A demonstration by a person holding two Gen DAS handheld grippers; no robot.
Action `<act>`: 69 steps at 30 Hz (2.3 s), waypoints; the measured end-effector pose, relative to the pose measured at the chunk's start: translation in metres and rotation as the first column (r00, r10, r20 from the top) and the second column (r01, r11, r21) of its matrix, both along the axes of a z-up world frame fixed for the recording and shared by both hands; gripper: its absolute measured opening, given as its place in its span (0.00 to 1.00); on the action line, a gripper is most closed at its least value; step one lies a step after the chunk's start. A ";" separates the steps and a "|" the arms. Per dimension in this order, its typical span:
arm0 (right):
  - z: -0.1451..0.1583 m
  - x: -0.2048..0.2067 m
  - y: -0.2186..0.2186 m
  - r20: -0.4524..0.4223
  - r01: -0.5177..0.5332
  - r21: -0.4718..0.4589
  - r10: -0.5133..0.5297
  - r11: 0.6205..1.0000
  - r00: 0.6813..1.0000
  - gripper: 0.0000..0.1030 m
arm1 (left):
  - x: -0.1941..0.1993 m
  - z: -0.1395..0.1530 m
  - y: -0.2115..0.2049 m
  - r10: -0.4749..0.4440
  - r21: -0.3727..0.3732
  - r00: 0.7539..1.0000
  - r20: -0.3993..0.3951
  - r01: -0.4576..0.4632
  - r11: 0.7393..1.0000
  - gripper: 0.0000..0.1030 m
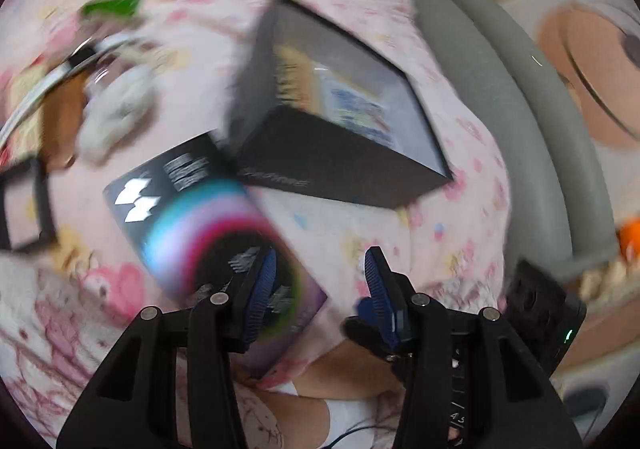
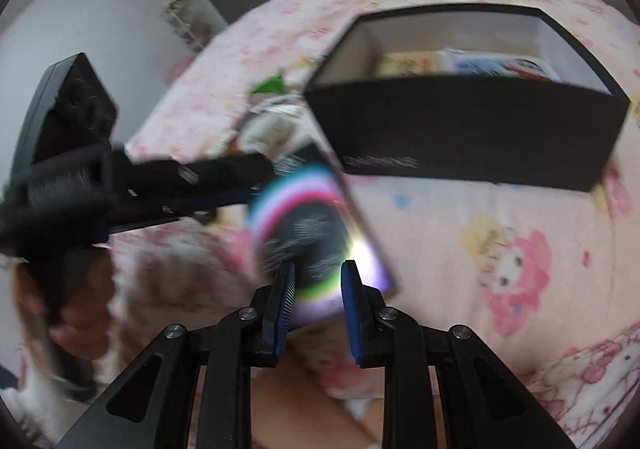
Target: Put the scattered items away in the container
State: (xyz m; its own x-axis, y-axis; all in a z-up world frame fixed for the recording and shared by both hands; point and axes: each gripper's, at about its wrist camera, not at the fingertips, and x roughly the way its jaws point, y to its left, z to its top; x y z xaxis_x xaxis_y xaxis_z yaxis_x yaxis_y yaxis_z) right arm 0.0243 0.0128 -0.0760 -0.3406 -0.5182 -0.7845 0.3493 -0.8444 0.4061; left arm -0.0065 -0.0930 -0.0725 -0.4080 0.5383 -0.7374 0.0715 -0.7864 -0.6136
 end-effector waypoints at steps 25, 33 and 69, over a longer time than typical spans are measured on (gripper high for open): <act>-0.062 -0.039 0.020 0.132 -0.041 -0.061 0.048 0.997 0.990 0.28 | 0.019 -0.038 0.033 0.001 -0.327 0.995 0.102 0.033 0.944 0.70; -0.073 -0.035 0.015 0.158 -0.045 -0.150 0.069 0.988 0.985 0.33 | 0.020 -0.042 0.032 0.054 -0.328 0.995 0.081 -0.025 0.944 0.65; 0.150 -0.074 0.058 -0.138 0.104 -0.151 -0.125 0.983 0.983 0.28 | -0.080 0.162 0.049 0.000 -0.097 0.975 -0.223 -0.023 0.995 0.54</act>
